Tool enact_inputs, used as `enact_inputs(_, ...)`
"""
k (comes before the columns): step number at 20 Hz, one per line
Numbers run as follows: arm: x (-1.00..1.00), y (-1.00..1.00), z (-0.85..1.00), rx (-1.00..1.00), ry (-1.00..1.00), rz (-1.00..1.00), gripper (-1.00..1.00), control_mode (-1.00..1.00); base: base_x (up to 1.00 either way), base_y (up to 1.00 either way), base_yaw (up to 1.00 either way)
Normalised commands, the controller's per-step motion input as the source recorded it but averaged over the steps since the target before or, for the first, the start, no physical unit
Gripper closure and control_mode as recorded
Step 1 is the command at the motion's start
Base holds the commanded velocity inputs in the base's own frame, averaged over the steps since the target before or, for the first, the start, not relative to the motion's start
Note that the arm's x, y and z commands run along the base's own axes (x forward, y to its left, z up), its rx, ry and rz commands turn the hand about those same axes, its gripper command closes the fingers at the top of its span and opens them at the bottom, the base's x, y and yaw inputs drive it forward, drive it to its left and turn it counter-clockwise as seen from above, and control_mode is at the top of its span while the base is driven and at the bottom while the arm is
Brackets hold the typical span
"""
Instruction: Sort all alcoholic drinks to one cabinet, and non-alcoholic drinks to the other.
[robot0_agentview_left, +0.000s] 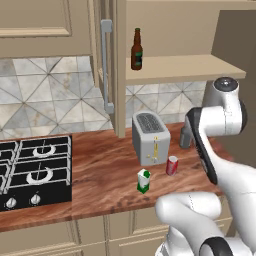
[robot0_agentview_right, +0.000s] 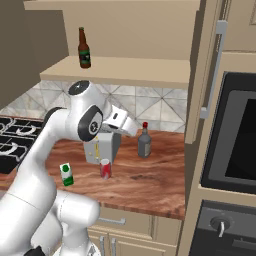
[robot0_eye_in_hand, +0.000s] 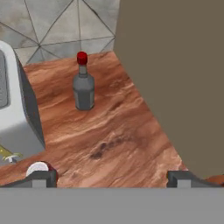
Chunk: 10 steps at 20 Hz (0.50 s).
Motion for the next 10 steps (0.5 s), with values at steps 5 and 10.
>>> enact_inputs(5,0.43,-0.16,-0.43,0.1,0.06,0.0,-1.0,-1.0,0.0,0.0,0.0)
enact_inputs(10,0.47,-0.21,-0.26,0.09,0.04,0.01,-1.0,-1.0,0.0,0.0,0.0)
